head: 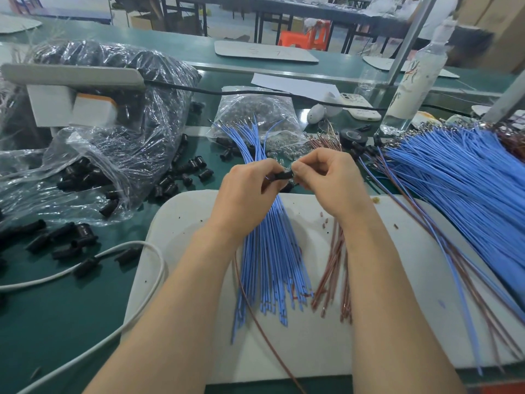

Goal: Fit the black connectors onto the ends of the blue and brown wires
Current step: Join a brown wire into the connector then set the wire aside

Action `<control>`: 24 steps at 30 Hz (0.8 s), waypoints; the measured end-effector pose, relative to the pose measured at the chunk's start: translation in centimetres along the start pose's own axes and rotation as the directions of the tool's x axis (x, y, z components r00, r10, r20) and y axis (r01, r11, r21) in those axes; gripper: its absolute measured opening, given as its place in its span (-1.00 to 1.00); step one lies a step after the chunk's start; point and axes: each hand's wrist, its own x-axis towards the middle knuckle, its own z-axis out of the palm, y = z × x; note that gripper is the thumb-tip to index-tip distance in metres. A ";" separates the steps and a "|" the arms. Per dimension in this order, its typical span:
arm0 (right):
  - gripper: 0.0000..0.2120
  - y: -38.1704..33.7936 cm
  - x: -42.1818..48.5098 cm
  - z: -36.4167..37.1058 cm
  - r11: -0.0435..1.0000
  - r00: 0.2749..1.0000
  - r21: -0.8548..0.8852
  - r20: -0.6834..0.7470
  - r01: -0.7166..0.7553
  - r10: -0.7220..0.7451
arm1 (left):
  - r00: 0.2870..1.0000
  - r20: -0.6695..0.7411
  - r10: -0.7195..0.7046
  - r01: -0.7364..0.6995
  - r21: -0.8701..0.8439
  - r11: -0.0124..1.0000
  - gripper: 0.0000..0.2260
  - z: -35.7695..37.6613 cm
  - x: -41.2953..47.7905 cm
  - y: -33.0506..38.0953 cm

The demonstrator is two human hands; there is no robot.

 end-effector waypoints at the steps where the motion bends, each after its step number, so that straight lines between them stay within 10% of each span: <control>1: -0.86 0.0 0.0 0.1 1.000 1.000 0.014 -0.009 -0.002 0.003 | 1.000 -0.006 -0.014 0.014 -0.016 1.000 -0.91 0.0 0.0 -0.1; 9: -0.94 1.7 0.4 -0.8 0.984 0.961 -0.109 -0.255 -0.141 0.109 | 0.959 -0.193 -0.207 0.187 -0.116 0.975 -0.94 -0.6 0.4 -1.5; 24: -0.71 1.3 3.1 2.8 0.832 0.999 -0.554 0.007 -0.032 0.043 | 0.926 -0.280 -0.253 0.170 -0.290 0.942 -0.93 -0.3 0.7 -1.4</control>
